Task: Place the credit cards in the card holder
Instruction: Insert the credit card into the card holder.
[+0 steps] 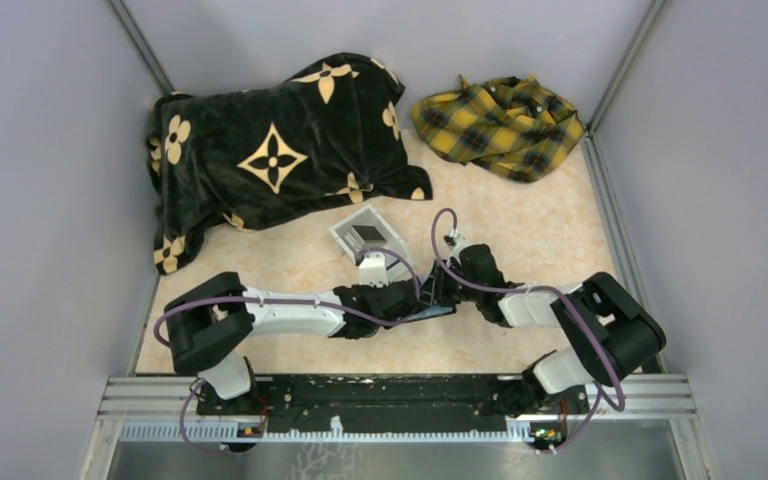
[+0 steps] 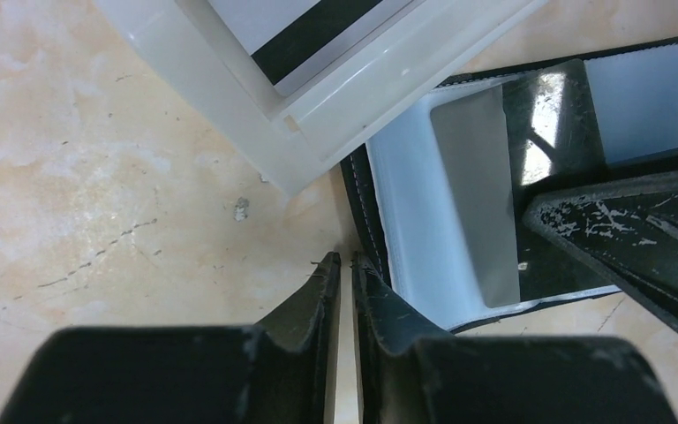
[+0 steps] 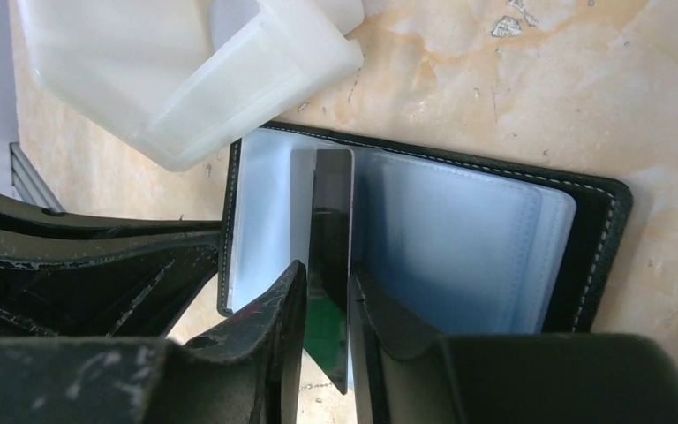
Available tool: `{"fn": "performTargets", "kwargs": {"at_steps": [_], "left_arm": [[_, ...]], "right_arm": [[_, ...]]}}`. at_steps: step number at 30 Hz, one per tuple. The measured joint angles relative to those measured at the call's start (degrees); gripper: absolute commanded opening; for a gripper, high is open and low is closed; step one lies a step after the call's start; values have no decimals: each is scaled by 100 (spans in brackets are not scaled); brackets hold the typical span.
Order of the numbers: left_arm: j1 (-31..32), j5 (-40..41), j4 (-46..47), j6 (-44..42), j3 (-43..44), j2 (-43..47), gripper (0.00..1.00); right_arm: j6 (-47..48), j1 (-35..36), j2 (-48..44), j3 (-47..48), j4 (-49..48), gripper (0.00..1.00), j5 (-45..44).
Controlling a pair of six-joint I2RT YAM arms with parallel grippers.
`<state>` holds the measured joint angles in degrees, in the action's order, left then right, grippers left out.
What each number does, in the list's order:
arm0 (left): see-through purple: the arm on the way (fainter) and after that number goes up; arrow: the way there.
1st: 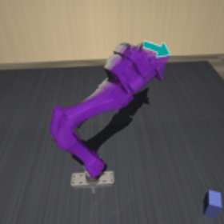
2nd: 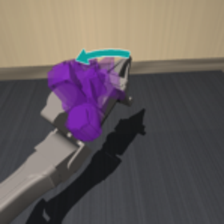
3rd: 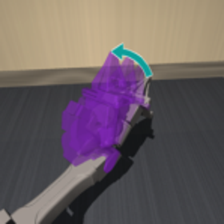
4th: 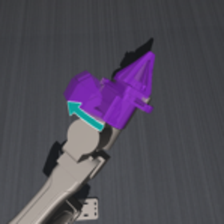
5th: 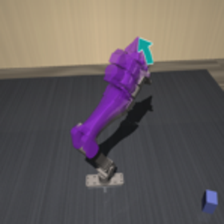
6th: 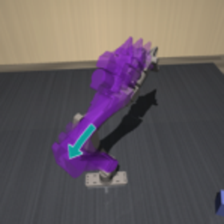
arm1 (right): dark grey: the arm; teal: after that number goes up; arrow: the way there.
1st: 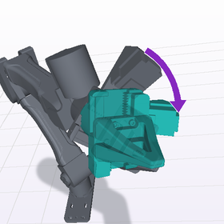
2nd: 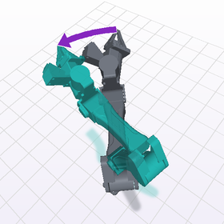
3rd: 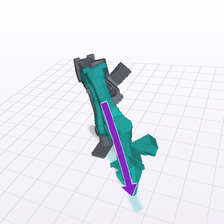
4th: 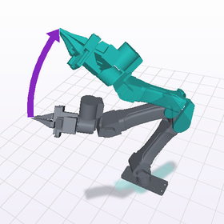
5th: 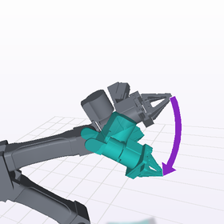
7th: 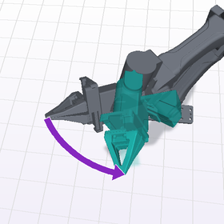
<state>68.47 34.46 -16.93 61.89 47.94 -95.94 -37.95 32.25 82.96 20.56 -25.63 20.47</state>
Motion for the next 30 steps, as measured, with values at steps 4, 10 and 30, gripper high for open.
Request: {"fn": "performTargets", "kwargs": {"at_steps": [4,10,30], "left_arm": [[-11,-44,155,2,-17,-17,16],[-11,-90,356,2,-63,-26,16],[-17,-378,955,0,-118,-133,16]], "right_arm": [[109,81,-195,72,313,38,-131],[282,197,-308,326,876,43,-358],[632,627,-444,1005,2297,64,-1399]]}}
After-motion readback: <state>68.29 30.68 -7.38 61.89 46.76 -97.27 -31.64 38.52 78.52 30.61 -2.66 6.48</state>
